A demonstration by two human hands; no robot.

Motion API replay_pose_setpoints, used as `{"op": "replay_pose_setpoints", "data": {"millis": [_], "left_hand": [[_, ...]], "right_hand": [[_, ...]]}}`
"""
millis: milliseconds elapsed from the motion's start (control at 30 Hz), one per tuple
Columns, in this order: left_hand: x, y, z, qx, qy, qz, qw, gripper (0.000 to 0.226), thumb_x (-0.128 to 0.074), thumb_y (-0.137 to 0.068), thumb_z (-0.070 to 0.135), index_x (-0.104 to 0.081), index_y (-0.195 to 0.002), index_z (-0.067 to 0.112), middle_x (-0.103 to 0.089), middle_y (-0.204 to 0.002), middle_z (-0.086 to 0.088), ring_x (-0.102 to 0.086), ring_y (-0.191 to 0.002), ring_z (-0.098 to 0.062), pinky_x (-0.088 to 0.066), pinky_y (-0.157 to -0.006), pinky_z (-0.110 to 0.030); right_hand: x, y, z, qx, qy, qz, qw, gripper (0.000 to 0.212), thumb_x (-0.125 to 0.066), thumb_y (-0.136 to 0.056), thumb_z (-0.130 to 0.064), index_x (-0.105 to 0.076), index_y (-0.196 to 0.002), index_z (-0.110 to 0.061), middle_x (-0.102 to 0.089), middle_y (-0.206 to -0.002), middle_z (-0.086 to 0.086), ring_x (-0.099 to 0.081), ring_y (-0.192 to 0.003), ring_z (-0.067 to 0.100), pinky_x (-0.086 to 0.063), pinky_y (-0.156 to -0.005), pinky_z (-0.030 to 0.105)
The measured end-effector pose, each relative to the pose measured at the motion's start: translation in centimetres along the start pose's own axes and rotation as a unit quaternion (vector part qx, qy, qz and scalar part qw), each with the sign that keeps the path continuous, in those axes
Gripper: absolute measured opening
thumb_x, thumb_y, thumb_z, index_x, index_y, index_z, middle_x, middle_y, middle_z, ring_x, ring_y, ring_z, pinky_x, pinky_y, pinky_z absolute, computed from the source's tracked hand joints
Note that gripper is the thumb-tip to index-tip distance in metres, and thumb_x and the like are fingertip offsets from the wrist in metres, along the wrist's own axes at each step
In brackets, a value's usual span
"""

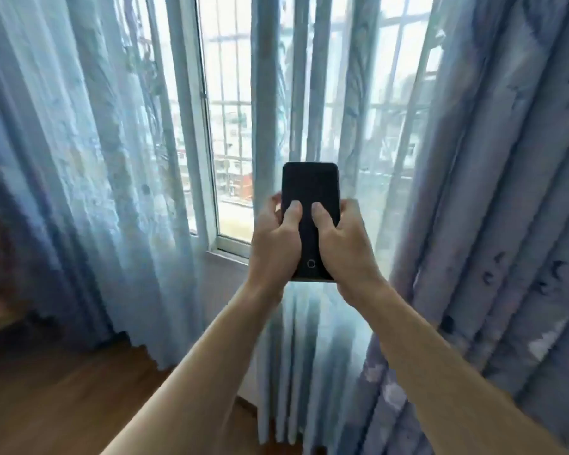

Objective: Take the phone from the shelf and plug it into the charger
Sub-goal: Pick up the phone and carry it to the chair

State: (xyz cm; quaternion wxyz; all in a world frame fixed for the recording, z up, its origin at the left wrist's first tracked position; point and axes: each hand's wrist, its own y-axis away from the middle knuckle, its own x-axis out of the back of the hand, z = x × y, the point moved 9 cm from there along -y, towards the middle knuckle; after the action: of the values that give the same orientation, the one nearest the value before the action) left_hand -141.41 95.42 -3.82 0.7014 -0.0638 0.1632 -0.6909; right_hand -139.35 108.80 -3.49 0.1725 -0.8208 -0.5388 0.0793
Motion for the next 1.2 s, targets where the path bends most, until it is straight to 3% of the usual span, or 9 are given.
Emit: {"op": "replay_pose_setpoints", "data": {"millis": [100, 200, 400, 567, 800, 933, 1033, 1133, 1200], "left_hand": [[5.5, -2.8, -0.6, -0.006, -0.028, 0.037, 0.999, 0.026, -0.050, -0.110, 0.018, -0.061, -0.133, 0.014, -0.077, -0.111, -0.003, -0.076, -0.095, -0.016, -0.062, -0.081, -0.024], [10.5, -5.6, -1.9, -0.001, -0.046, 0.080, 0.996, 0.027, -0.051, -0.109, 0.020, -0.060, -0.135, 0.015, -0.077, -0.120, -0.006, -0.076, -0.109, -0.024, -0.061, -0.097, -0.041], [19.0, -10.9, -4.4, -0.018, -0.080, 0.186, 0.979, 0.023, -0.050, -0.110, 0.022, -0.059, -0.131, 0.018, -0.075, -0.122, -0.005, -0.073, -0.110, -0.019, -0.060, -0.093, -0.036], [24.5, -16.1, -5.6, -0.043, -0.132, 0.236, 0.962, 0.028, -0.050, -0.110, 0.024, -0.056, -0.137, 0.020, -0.073, -0.115, 0.012, -0.070, -0.089, 0.017, -0.052, -0.071, -0.003], [31.3, -22.8, -7.1, -0.020, -0.167, 0.312, 0.935, 0.024, -0.052, -0.110, 0.028, -0.059, -0.133, 0.028, -0.073, -0.126, 0.010, -0.069, -0.111, 0.004, -0.053, -0.087, -0.015], [37.0, -24.0, -8.2, -0.014, -0.183, 0.373, 0.910, 0.025, -0.051, -0.110, 0.023, -0.060, -0.133, 0.023, -0.074, -0.126, 0.004, -0.070, -0.119, -0.009, -0.055, -0.102, -0.029], [41.9, -24.3, -8.7, -0.009, -0.191, 0.417, 0.889, 0.027, -0.051, -0.110, 0.022, -0.058, -0.136, 0.019, -0.074, -0.124, 0.003, -0.070, -0.116, -0.010, -0.056, -0.101, -0.031], [47.1, -25.1, -8.5, -0.018, -0.220, 0.451, 0.865, 0.024, -0.050, -0.110, 0.023, -0.058, -0.133, 0.020, -0.073, -0.119, 0.005, -0.070, -0.113, -0.009, -0.056, -0.099, -0.034], [50.6, -26.2, -8.1, -0.028, -0.246, 0.458, 0.854, 0.018, -0.050, -0.110, 0.024, -0.057, -0.125, 0.031, -0.071, -0.114, 0.015, -0.069, -0.106, 0.003, -0.056, -0.099, -0.033]], "right_hand": [[-6.8, -1.5, 1.1, -0.007, -0.024, -0.043, 0.999, 0.014, -0.055, -0.106, -0.030, -0.050, -0.108, -0.017, -0.067, -0.092, -0.002, -0.070, -0.077, 0.014, -0.055, -0.051, 0.023], [-13.0, -3.2, 2.3, -0.005, -0.036, -0.090, 0.995, 0.012, -0.056, -0.106, -0.029, -0.051, -0.105, -0.019, -0.067, -0.091, -0.001, -0.072, -0.071, 0.009, -0.054, -0.050, 0.021], [-24.5, -7.0, 4.3, 0.014, -0.054, -0.201, 0.978, 0.014, -0.055, -0.103, -0.034, -0.049, -0.098, -0.022, -0.067, -0.090, 0.000, -0.070, -0.079, 0.020, -0.060, -0.065, 0.040], [-33.0, -10.7, 5.8, 0.031, -0.112, -0.269, 0.956, 0.017, -0.055, -0.104, -0.037, -0.048, -0.093, -0.026, -0.063, -0.087, -0.003, -0.066, -0.069, 0.006, -0.056, -0.059, 0.030], [-44.0, -15.7, 7.5, 0.003, -0.134, -0.383, 0.914, 0.026, -0.052, -0.105, -0.040, -0.050, -0.106, -0.014, -0.068, -0.100, 0.018, -0.071, -0.089, 0.035, -0.061, -0.079, 0.058], [-51.5, -15.5, 9.1, -0.009, -0.161, -0.429, 0.889, 0.021, -0.052, -0.106, -0.037, -0.046, -0.089, -0.025, -0.060, -0.084, -0.005, -0.063, -0.072, 0.010, -0.058, -0.060, 0.029], [-57.6, -14.0, 9.5, -0.010, -0.178, -0.469, 0.865, 0.025, -0.052, -0.107, -0.033, -0.043, -0.084, -0.029, -0.056, -0.080, -0.009, -0.058, -0.055, -0.011, -0.045, -0.048, 0.008], [-63.7, -12.9, 9.3, -0.012, -0.186, -0.503, 0.844, 0.024, -0.052, -0.108, -0.032, -0.044, -0.085, -0.030, -0.055, -0.081, -0.010, -0.058, -0.054, -0.015, -0.043, -0.047, 0.005], [-67.7, -12.5, 8.9, -0.013, -0.192, -0.520, 0.832, 0.021, -0.052, -0.108, -0.035, -0.046, -0.088, -0.030, -0.057, -0.084, -0.010, -0.063, -0.064, -0.007, -0.046, -0.048, 0.006]]}}
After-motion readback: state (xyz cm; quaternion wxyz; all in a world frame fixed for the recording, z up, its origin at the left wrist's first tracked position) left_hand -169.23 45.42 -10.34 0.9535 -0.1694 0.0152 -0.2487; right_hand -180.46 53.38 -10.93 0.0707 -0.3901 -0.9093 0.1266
